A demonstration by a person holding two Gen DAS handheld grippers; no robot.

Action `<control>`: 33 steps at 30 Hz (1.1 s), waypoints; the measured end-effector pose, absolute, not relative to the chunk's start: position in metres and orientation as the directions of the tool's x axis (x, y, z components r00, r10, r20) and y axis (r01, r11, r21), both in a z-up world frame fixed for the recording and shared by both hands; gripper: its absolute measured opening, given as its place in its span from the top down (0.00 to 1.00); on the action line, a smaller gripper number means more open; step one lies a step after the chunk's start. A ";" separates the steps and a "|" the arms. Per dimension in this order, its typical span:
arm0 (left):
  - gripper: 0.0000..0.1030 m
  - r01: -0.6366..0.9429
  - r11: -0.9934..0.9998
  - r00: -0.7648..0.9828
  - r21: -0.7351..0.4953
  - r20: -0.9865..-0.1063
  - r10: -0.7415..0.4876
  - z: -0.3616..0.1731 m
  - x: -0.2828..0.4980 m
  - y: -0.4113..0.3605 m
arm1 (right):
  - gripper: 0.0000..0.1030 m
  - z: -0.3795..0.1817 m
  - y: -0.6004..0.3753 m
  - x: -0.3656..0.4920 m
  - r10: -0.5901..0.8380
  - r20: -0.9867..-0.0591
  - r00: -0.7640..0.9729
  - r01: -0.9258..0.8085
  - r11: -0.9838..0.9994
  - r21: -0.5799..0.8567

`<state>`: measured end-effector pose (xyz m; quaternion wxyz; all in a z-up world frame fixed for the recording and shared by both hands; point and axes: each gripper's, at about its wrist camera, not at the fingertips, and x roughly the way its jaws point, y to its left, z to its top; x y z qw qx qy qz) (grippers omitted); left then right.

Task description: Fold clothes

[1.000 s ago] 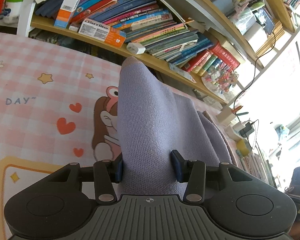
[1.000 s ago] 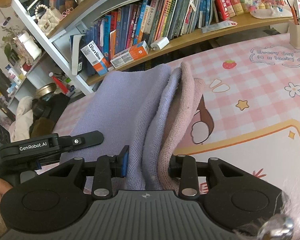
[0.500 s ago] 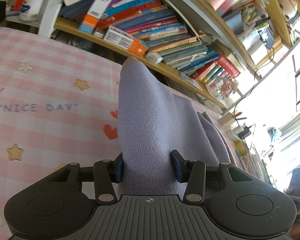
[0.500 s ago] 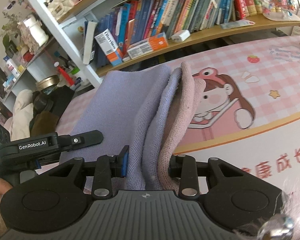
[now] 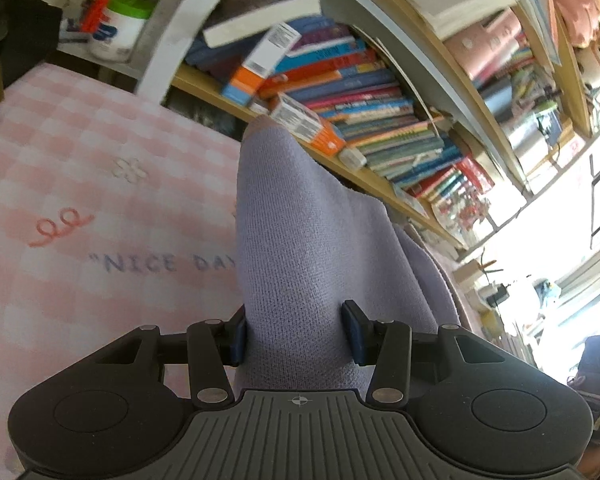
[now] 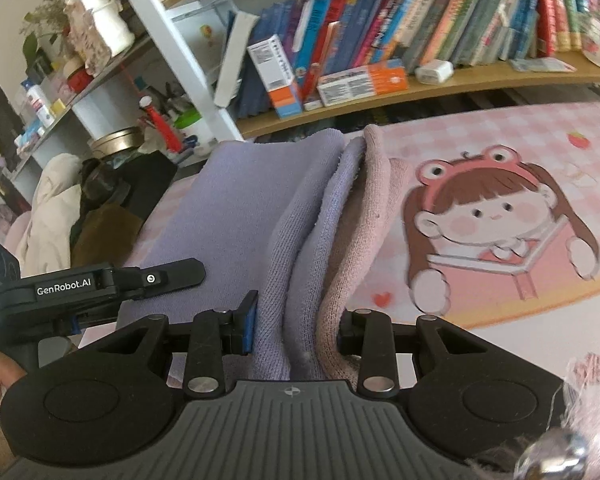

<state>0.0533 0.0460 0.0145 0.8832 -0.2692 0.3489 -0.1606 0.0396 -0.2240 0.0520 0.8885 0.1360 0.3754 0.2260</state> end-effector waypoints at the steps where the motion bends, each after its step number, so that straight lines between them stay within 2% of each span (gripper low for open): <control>1: 0.56 0.096 0.803 0.709 -0.589 -0.526 -0.470 0.015 0.057 0.050 | 0.69 0.053 -0.219 0.045 0.507 -0.605 0.614 -0.306 0.860 0.409; 10: 0.56 0.093 0.818 0.734 -0.567 -0.516 -0.441 0.010 0.119 0.080 | 0.69 0.048 -0.184 0.112 0.523 -0.593 0.612 -0.345 0.851 0.395; 20: 0.56 0.069 0.836 0.740 -0.545 -0.534 -0.409 -0.010 0.193 0.086 | 0.69 0.029 -0.168 0.192 0.502 -0.601 0.622 -0.400 0.863 0.308; 33: 0.56 0.007 0.853 0.741 -0.522 -0.570 -0.355 -0.030 0.221 0.084 | 0.68 0.001 -0.166 0.238 0.519 -0.613 0.596 -0.429 0.851 0.303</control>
